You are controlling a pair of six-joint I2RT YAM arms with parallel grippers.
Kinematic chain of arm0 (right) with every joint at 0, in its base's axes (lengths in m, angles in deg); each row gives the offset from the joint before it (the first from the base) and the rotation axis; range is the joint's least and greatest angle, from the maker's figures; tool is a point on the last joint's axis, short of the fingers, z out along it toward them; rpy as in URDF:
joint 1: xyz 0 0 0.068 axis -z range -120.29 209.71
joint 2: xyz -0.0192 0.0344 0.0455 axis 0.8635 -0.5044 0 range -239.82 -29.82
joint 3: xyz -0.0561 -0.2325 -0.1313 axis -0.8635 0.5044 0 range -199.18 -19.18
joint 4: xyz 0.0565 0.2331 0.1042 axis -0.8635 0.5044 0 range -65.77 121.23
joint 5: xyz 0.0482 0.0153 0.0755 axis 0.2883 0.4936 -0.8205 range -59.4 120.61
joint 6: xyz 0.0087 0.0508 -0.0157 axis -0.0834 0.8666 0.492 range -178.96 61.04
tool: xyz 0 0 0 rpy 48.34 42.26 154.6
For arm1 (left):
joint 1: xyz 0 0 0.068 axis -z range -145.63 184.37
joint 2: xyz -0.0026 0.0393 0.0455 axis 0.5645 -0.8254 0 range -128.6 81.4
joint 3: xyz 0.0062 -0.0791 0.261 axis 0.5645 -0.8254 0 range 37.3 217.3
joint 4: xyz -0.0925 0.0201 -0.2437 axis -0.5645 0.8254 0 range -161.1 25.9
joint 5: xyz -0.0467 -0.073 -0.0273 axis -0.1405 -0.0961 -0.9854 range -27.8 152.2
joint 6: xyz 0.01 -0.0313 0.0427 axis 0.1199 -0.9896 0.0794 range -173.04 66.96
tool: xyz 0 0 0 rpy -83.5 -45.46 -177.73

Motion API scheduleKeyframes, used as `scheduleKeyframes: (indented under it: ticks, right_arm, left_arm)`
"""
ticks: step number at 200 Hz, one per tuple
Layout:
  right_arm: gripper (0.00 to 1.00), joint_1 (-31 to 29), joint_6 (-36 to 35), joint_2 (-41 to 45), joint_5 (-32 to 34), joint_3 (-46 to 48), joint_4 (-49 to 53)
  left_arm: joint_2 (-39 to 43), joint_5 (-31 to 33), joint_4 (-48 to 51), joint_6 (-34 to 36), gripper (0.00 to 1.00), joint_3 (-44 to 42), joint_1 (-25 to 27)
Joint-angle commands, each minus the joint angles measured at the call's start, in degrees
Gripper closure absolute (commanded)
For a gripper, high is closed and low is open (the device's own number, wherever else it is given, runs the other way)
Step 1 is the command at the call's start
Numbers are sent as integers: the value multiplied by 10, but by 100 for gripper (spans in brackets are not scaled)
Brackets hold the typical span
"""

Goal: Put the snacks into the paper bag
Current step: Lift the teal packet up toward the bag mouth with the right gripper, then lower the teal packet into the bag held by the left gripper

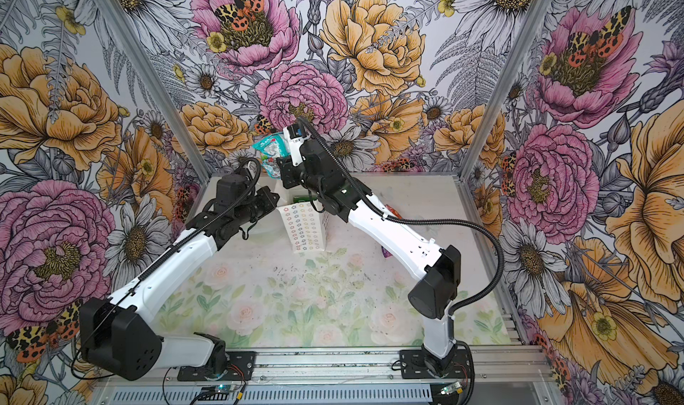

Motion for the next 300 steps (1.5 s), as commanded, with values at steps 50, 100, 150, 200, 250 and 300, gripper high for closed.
scheduleKeyframes:
  ticks: [50,100,150,200,250,300]
  right_arm:
    - [100,-12,-7,-59,49,-88,17]
    - [100,-14,-9,-61,105,-78,40]
    - [100,-13,-11,-59,161,-70,73]
    - [100,-13,-10,-57,191,-59,105]
    - [100,-14,4,-51,189,-38,138]
    - [100,-15,23,-43,181,-21,154]
  left_arm:
    - [14,-11,6,1,100,-4,3]
    - [19,-9,6,0,100,-8,1]
    - [22,-9,6,0,100,-10,-1]
    - [25,-7,6,-1,100,-10,0]
    - [21,-8,6,-2,100,-7,0]
    - [18,-8,5,-3,100,-4,1]
